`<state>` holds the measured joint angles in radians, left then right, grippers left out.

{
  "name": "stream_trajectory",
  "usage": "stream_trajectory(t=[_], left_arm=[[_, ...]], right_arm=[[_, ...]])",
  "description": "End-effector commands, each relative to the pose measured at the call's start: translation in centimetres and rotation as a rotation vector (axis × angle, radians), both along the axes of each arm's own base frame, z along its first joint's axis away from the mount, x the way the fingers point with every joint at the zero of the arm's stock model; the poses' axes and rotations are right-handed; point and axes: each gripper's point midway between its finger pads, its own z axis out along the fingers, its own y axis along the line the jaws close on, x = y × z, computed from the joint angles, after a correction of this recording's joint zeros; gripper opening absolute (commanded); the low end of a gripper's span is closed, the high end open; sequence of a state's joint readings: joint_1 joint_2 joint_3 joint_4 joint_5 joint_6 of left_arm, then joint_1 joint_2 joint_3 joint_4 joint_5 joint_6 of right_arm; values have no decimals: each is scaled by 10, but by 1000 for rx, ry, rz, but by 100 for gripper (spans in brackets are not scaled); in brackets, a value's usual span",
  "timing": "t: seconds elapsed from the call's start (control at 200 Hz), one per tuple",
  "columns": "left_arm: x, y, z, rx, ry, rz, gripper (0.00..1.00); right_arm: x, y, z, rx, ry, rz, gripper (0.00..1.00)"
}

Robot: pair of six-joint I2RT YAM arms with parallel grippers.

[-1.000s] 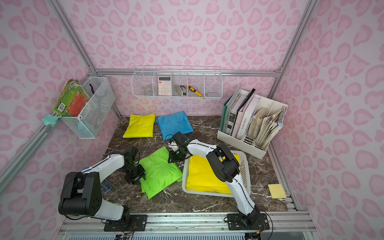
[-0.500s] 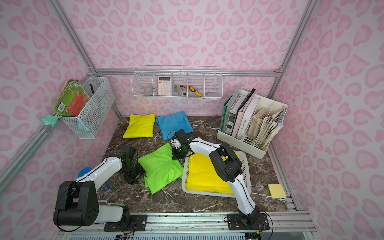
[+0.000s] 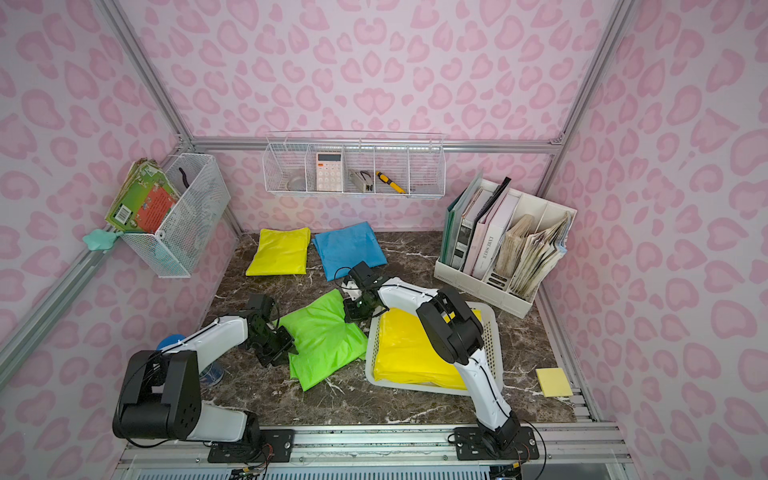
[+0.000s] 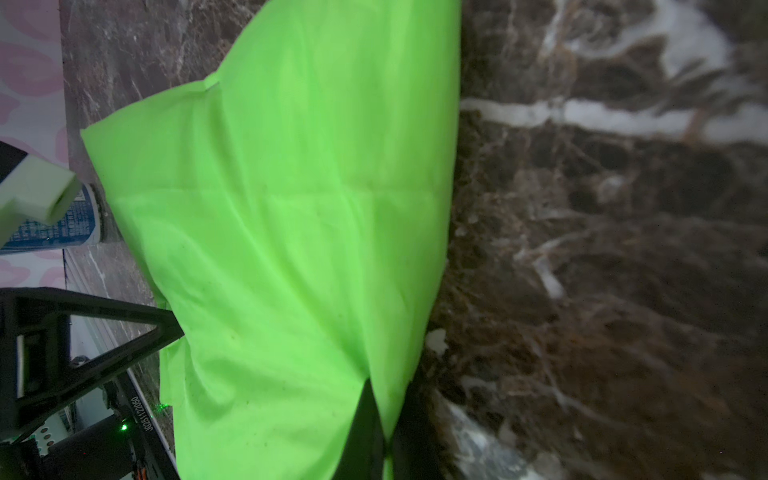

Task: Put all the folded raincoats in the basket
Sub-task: Pick up the raincoat from the center of the board, then move the basket to the center of the board.

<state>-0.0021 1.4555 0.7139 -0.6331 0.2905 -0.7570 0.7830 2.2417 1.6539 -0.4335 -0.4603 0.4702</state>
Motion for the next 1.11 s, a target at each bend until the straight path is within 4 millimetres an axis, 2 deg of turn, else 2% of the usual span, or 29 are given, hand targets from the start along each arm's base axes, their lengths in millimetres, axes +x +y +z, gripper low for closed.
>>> stream_trajectory(t=[0.0, 0.185, 0.265, 0.365, 0.49, 0.55, 0.615, 0.725, 0.845, 0.915, 1.025, 1.045, 1.1], left_arm=[[10, 4, -3, 23, -50, -5, 27], [5, 13, 13, 77, -34, 9, 0], [1, 21, 33, 121, -30, 16, 0], [-1, 29, 70, 171, -58, 18, 0], [-4, 35, 124, 209, -125, 2, 0], [-5, 32, 150, 197, -164, -15, 0], [-6, 23, 177, 148, -214, -44, 0], [-5, -2, 209, 26, -308, -89, 0], [2, -36, 219, -95, -361, -118, 0], [8, -65, 218, -127, -361, -167, 0], [23, -124, 212, -198, -355, -280, 0], [25, -137, 210, -209, -347, -305, 0], [31, -166, 204, -219, -328, -362, 0]], right_arm=[[-8, -4, -5, -28, 22, 9, 6], [-11, 7, 13, 19, 15, 21, 6], [-10, 14, 30, 54, 8, 23, 5], [-11, 27, 58, 115, -1, 33, 5], [-12, 40, 106, 194, -26, 42, 4], [-10, 40, 135, 224, -60, 39, 4], [-5, 31, 165, 237, -114, 29, 4], [4, -7, 201, 208, -190, -29, 3], [7, -71, 217, 182, -226, -128, 3], [7, -116, 214, 148, -231, -203, 3], [0, -188, 210, 108, -235, -335, 3], [-5, -202, 197, 86, -208, -361, 2], [-13, -232, 193, 78, -204, -425, 2]])
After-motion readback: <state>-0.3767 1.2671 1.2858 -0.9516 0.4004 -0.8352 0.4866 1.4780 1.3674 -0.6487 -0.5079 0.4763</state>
